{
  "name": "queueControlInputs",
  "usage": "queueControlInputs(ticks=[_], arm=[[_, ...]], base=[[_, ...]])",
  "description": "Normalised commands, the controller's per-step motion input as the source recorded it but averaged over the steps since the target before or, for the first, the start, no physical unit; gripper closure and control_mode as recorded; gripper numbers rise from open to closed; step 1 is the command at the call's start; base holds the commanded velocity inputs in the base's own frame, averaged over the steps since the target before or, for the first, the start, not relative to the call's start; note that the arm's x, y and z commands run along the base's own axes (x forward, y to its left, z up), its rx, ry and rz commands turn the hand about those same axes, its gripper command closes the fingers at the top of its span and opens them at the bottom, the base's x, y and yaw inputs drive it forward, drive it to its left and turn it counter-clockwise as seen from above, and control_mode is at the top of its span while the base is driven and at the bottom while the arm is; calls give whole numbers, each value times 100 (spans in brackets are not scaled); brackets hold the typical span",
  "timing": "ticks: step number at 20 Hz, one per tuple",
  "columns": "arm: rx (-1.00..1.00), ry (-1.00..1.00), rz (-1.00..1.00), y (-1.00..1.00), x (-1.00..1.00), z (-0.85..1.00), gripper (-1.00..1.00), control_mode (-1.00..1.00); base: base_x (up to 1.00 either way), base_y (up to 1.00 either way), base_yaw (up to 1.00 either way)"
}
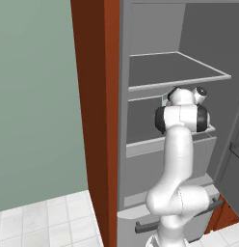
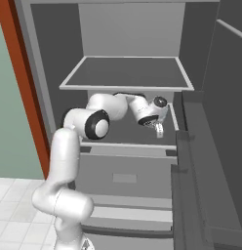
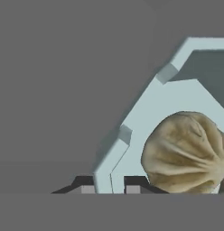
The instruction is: Place two dumplings into each of the tupperware containers and then place the containers in the fridge.
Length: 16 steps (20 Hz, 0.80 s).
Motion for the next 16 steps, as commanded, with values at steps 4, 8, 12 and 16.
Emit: queueControlInputs(ticks=[4,8,12,16], arm=[[0,-35,0,6,-12,-27,-100,-100],[0,-42,0,21,-27,-26,-100,-100],[0,-49,0,1,-98,9,-100,-100],[-8,-43,0,7,-100,54,-100,-100]], base=[[0,0,0],[0,0,0],[0,0,0],[0,0,0]])
